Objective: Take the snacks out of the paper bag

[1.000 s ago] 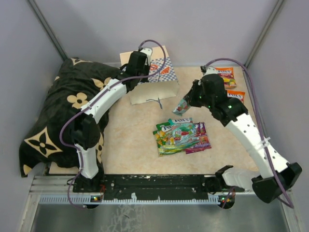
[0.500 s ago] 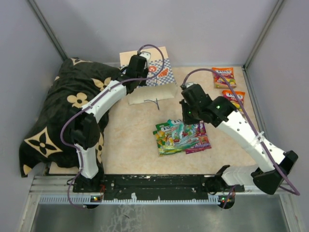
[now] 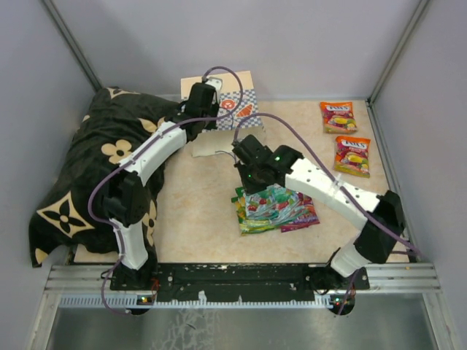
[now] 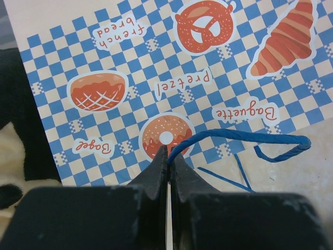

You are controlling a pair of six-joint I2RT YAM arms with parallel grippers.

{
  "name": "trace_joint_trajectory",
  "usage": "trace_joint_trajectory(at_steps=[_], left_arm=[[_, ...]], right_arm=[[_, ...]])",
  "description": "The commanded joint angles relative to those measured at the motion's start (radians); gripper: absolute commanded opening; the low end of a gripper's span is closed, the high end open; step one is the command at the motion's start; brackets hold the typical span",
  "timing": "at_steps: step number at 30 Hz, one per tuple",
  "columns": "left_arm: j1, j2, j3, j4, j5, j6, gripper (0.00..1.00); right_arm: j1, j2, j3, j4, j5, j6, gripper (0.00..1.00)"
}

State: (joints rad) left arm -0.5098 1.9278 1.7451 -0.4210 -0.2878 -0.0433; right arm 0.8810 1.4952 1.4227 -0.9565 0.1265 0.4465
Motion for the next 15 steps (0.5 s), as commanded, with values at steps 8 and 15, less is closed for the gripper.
trace_joint_trajectory(at_steps=[8,15], left_arm=[[0.034,-0.092,0.053,-0.013,0.053,0.026,0.0],[0.029,-0.067,0.198,-0.056,0.096,0.017,0.0]], right_arm=[[0.012,0.133,-0.064,0.27,-0.205,0.017,0.12],[-0.002,0.055,-0.06,0.393,-0.317,-0.027,0.95]])
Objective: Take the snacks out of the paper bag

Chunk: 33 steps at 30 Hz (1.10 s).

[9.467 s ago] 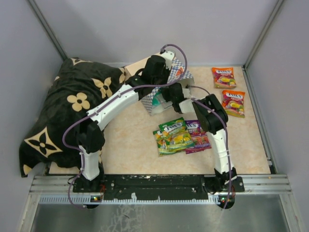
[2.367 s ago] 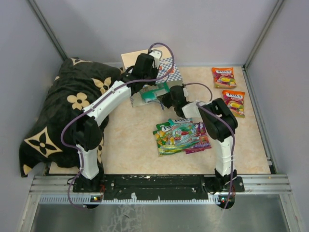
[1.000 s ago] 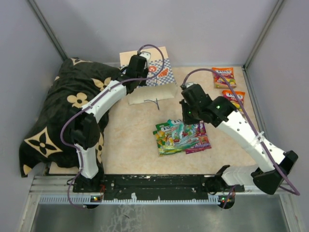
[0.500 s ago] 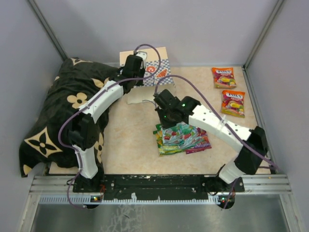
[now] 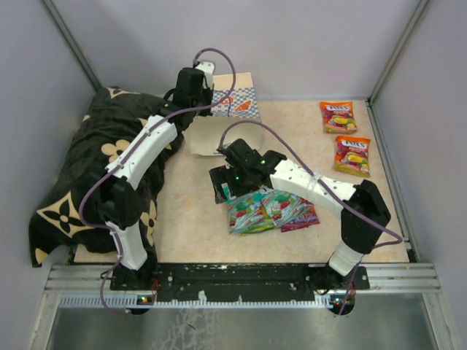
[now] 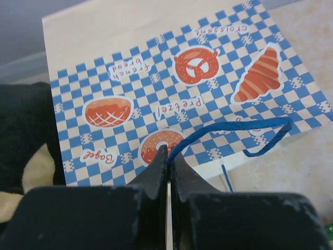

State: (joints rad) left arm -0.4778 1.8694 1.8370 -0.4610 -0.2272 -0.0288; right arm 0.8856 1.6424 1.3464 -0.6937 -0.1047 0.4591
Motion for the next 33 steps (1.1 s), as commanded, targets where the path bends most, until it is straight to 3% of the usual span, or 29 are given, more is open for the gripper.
trace_joint_trajectory(at_steps=[1,9,11,16,22,33], left_arm=[[-0.004,-0.002,0.132,-0.025,0.033,0.004,0.0],[-0.01,0.02,0.301,-0.058,-0.065,0.053,0.0],[-0.01,0.018,0.331,-0.048,-0.088,0.077,0.0],[-0.01,0.031,0.413,-0.04,-0.139,0.133,0.0],[-0.009,0.01,0.379,0.04,-0.143,0.172,0.0],[-0.007,0.034,0.315,0.103,-0.088,0.182,0.0]], right_arm=[[-0.021,-0.122,0.01,0.159,-0.09,-0.047,0.99],[-0.278,-0.429,-0.251,0.558,-0.029,0.015,0.99],[-0.284,-0.442,-0.256,0.577,0.03,-0.04,0.99],[-0.284,-0.365,-0.191,0.602,0.004,-0.136,0.99],[-0.283,-0.32,-0.133,0.632,-0.142,-0.424,0.99],[-0.283,-0.352,-0.085,0.645,-0.272,-0.767,0.99]])
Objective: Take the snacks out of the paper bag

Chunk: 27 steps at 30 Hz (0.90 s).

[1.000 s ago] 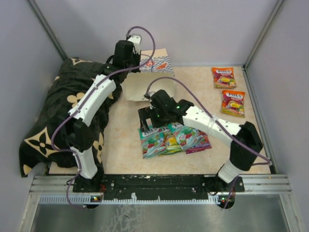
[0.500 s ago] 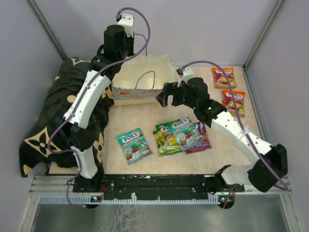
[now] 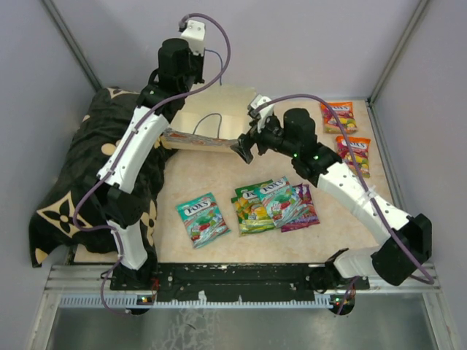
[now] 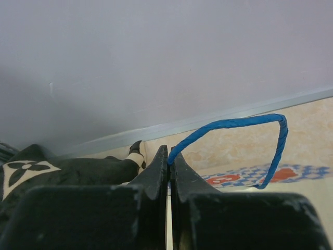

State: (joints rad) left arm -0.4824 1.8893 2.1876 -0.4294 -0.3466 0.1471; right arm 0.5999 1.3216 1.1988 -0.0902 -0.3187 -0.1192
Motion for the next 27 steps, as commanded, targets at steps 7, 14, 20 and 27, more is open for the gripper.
trace_joint_trajectory(at_steps=[7,14,20,27], left_arm=[[0.019,0.091,-0.05,0.177,0.056,-0.013,0.0],[0.065,0.212,0.016,0.291,0.151,0.084,0.0],[0.112,0.194,0.03,0.325,0.202,0.127,1.0],[0.152,-0.147,-0.129,0.341,0.283,0.153,1.0]], right_arm=[[-0.004,0.007,0.038,0.11,0.097,-0.149,0.99],[-0.026,0.042,0.061,0.103,0.058,-0.103,0.99],[-0.042,0.065,0.071,0.095,0.084,-0.085,0.99],[-0.103,0.052,0.011,0.168,0.068,-0.004,0.99]])
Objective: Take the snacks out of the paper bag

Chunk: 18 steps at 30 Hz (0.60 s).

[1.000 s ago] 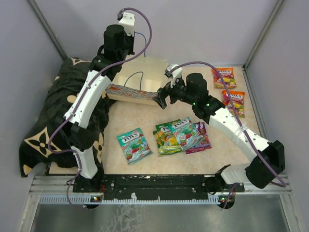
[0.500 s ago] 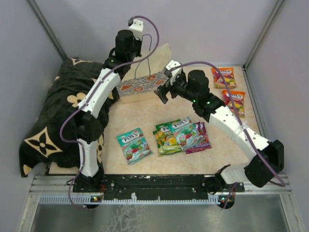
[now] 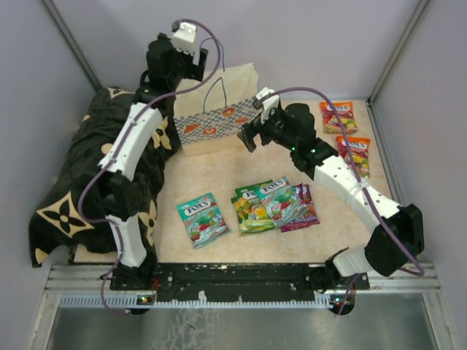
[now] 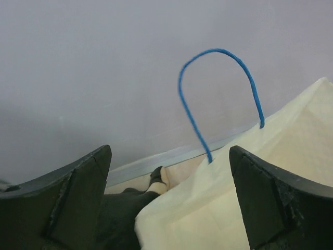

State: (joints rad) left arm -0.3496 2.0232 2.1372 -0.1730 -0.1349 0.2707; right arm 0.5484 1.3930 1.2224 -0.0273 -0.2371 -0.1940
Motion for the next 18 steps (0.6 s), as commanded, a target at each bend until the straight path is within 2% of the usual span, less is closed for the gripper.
trace_joint_trajectory(at_steps=[1,6,12,15,18], left_arm=[[0.024,-0.349,-0.174,0.1,0.076,0.025,1.0],[0.061,-0.65,-0.617,0.191,0.063,-0.096,1.0],[0.068,-0.848,-1.149,0.413,0.057,-0.271,1.0],[0.067,-0.91,-1.307,0.543,0.095,-0.309,1.0],[0.066,-0.895,-1.339,0.568,0.144,-0.315,1.0]], right_arm=[[-0.075,-0.012,-0.016,0.118,-0.036,0.106,0.99],[-0.169,0.082,0.016,0.134,-0.132,0.216,0.99],[-0.198,0.213,0.064,0.129,-0.187,0.217,0.99],[-0.203,0.291,0.092,0.136,-0.22,0.216,0.99],[-0.206,0.355,0.154,0.126,-0.235,0.214,0.99]])
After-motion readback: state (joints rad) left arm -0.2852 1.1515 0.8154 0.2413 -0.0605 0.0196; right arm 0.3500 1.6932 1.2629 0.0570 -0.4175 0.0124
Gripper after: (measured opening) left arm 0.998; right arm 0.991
